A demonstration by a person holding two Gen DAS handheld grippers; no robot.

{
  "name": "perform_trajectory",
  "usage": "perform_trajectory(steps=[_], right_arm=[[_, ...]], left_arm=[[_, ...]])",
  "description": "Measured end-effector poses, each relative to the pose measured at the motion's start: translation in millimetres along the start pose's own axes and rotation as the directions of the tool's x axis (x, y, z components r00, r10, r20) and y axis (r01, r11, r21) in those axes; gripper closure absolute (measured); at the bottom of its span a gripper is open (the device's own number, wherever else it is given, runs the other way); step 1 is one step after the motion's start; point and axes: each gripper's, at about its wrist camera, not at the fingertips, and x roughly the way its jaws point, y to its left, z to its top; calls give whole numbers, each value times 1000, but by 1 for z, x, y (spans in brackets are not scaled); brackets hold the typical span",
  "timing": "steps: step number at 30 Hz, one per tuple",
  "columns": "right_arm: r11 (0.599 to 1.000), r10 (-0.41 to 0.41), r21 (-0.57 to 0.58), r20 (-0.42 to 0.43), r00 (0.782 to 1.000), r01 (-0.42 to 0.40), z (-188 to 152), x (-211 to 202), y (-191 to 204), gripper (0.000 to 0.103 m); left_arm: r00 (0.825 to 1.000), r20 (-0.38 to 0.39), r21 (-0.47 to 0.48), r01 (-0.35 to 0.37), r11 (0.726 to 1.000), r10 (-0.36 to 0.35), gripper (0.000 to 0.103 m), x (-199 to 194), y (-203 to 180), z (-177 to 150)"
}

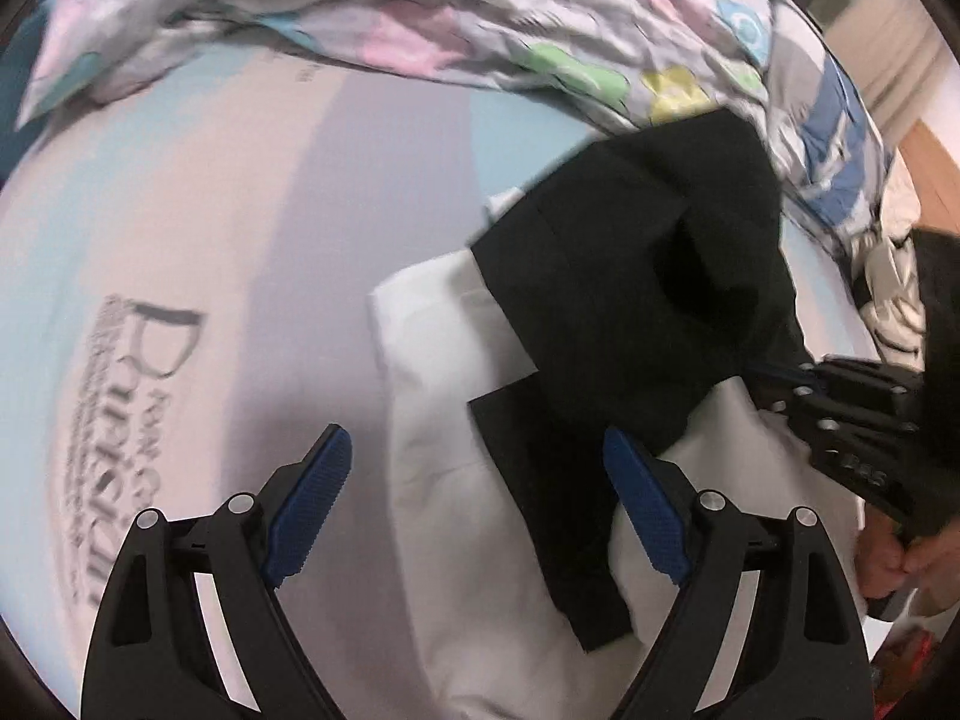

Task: Fold large clothes
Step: 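Grasp the black hood end of the folded jacket with the right tool, then grasp the white jacket body with the left tool while the right tool holds the black hood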

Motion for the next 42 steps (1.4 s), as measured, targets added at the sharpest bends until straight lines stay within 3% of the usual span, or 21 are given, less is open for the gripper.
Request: perform_trajectory(steps=[4, 7, 10, 13, 16, 22, 30, 32, 34, 42], right_arm=[[998, 63, 16, -42, 997, -62, -2, 14, 4, 59], [998, 23, -54, -50, 998, -26, -1, 20, 17, 50], [998, 41, -49, -52, 998, -44, 1, 20, 15, 50], [992, 116, 50, -29, 993, -114, 4, 7, -9, 61], [975, 167, 150, -1, 986, -165, 3, -7, -37, 62], [973, 129, 185, 73, 989, -141, 6, -45, -65, 60], [986, 81, 142, 40, 996, -86, -9, -45, -70, 60], [987, 78, 141, 38, 996, -83, -14, -49, -75, 57], [989, 62, 134, 44, 997, -67, -15, -54, -76, 44], [993, 31, 113, 32, 999, -34, -14, -75, -102, 35]], left_arm=[[999, 39, -23, -13, 1000, 14, 13, -32, -4, -6], [999, 37, -26, 8, 1000, -7, 12, -44, -25, -13], [999, 35, -13, 17, 1000, -17, 11, -44, -46, -21], [998, 4, -37, 68, 997, -68, 11, -35, -54, -37], [994, -41, -66, 101, 993, -103, 11, -18, -60, -54], [992, -125, -63, 21, 998, -28, 8, 12, -69, -70], [988, -146, -29, -53, 998, 48, 5, 21, -84, -67], [988, -145, -29, -64, 998, 59, 5, 21, -85, -65], [988, -140, -52, -72, 996, 64, 5, 15, -84, -63], [990, -118, -178, -103, 979, 83, 6, -30, -81, -92]])
